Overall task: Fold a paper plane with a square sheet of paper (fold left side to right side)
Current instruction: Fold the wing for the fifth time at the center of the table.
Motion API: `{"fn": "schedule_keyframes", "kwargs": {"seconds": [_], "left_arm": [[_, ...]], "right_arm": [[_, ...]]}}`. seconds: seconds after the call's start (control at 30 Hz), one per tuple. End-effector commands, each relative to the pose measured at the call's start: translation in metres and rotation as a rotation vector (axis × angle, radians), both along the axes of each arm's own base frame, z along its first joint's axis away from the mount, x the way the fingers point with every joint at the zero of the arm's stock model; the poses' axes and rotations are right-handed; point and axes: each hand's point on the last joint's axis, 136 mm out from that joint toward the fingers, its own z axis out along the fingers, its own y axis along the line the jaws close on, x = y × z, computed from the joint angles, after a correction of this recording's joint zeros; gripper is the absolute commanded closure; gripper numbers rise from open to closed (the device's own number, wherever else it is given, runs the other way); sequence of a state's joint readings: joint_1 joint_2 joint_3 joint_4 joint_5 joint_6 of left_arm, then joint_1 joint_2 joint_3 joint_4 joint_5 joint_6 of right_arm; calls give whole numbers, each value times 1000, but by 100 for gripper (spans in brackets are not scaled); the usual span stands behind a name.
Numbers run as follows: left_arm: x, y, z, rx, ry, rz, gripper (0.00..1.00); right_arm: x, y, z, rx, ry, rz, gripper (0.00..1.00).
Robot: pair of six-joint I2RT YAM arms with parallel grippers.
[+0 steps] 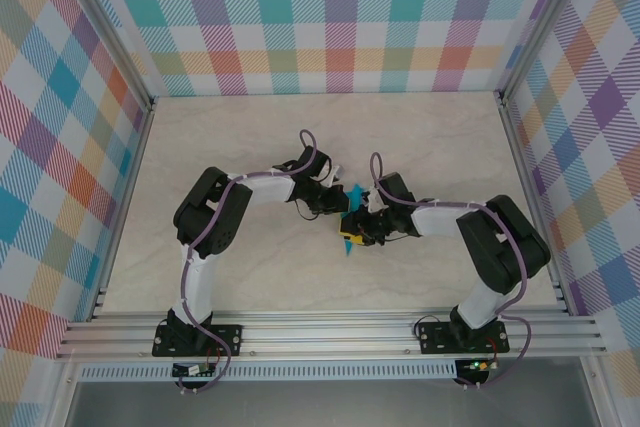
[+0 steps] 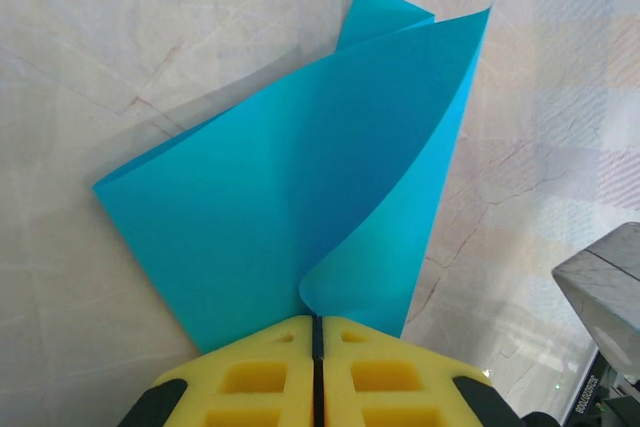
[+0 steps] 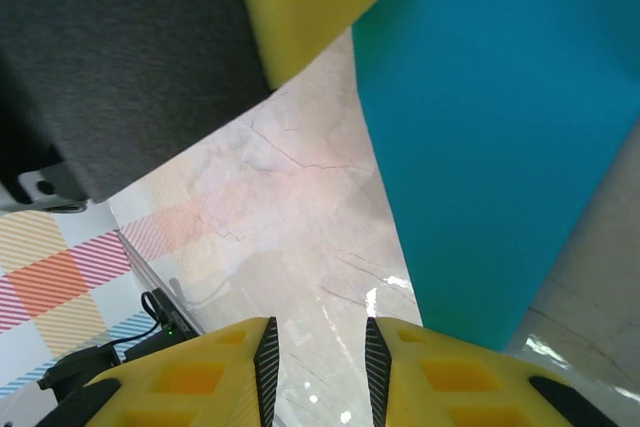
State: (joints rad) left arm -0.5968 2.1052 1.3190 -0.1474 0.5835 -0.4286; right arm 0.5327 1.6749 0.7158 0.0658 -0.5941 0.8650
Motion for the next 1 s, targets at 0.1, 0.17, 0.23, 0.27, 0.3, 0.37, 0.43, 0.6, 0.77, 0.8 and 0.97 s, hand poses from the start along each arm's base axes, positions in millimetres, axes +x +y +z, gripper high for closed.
{"fn": "schedule_keyframes", "kwargs": {"seconds": [0.1,0.17,0.23,0.27,0.3,0.37,0.43,0.6,0.77,0.8,0.97], "left_arm": [[7,8,-2,0,-12,6,91],[9,9,-1,2,-15,6,91],[12,9,2,1,-20,3,91],[13,9,3,2,-22,1,91],[15,9,4,2,-26,0,91],[17,9,4,5,-27,-3,91],[18,9,4,11,-30,-5,91],[21,11,3,16,-29,-7,91],[18,10,6,2,-28,-14,91],[18,10,8,-4,-27,-16,91],[18,7,13,-26,-34,-23,91]], "right_arm": [[-2,2,-11,-27,27,-1,68],[-2,3,-11,-27,27,0,68],[-2,3,-12,-29,29,0,68],[-2,4,-12,-28,27,2,68],[-2,4,-11,-27,26,2,68],[-1,4,-10,-24,24,4,68],[-2,4,-10,-25,26,8,68],[1,-5,5,-85,-40,36,66],[12,-37,27,-255,-158,40,57],[14,-40,29,-264,-168,37,56],[39,-52,35,-208,-176,-54,55]]}}
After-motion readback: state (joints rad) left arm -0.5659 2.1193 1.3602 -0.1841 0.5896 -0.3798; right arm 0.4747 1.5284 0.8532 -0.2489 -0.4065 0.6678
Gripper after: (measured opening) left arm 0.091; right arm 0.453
